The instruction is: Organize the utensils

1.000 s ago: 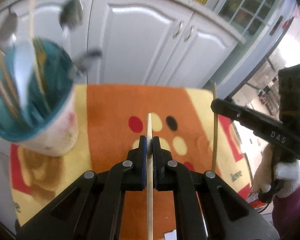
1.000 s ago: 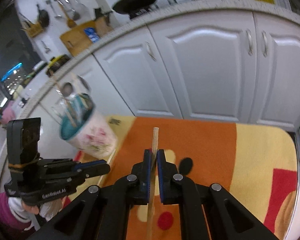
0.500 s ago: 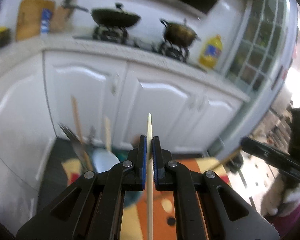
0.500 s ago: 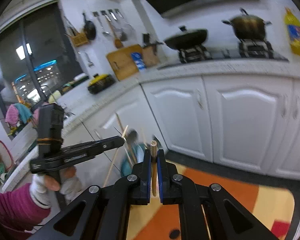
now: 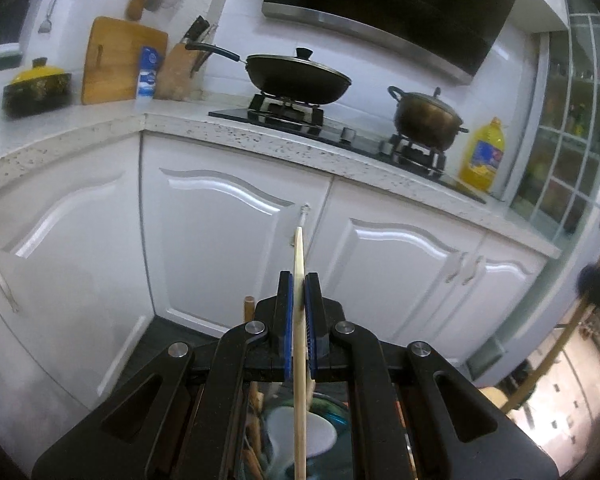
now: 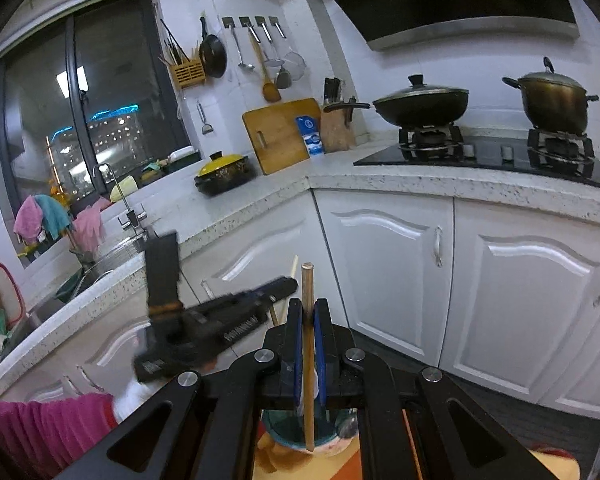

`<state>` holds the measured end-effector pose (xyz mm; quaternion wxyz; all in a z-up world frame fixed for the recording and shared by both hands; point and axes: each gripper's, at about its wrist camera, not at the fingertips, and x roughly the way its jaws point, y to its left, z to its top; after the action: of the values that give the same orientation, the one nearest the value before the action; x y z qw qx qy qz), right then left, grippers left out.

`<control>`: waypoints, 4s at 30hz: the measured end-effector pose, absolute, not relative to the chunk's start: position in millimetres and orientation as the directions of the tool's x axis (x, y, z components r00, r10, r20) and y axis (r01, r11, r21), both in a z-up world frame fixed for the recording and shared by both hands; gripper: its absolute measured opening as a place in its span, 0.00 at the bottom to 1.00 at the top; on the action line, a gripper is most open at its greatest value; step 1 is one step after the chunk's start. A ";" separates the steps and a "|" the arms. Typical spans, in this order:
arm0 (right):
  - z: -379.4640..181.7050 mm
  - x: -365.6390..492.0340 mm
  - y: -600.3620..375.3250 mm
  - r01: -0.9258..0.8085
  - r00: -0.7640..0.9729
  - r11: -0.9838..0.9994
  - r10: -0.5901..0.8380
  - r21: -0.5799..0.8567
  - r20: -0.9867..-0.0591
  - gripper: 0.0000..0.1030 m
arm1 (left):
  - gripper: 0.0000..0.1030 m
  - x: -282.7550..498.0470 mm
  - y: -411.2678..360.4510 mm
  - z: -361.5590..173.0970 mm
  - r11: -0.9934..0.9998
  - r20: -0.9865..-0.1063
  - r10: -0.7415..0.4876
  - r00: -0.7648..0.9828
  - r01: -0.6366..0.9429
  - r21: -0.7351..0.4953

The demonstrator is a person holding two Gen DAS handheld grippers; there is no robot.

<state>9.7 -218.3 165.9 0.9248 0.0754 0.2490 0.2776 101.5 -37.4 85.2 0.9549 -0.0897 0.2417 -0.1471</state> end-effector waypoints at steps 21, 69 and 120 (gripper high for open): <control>67.3 40.2 -214.4 -0.396 0.634 0.840 0.542 0.371 -0.551 0.05 | 0.03 93.6 -31.8 56.7 0.943 -0.413 -0.311 0.856 0.225 -0.245; 49.8 -31.0 -218.6 -0.321 0.649 0.896 0.443 0.306 -0.618 0.27 | 0.40 -7.2 -60.2 59.8 0.974 -0.573 -0.214 0.791 0.214 -0.068; 23.5 -72.2 -249.6 -0.176 0.702 0.944 0.318 0.278 -0.637 0.38 | 0.40 -49.9 -99.4 38.5 0.979 -0.655 -0.145 0.741 0.204 0.014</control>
<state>-72.2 -249.6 23.5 0.9172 0.0982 0.3618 0.1348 -49.9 -99.4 38.5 0.9321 0.0427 0.3471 -0.0938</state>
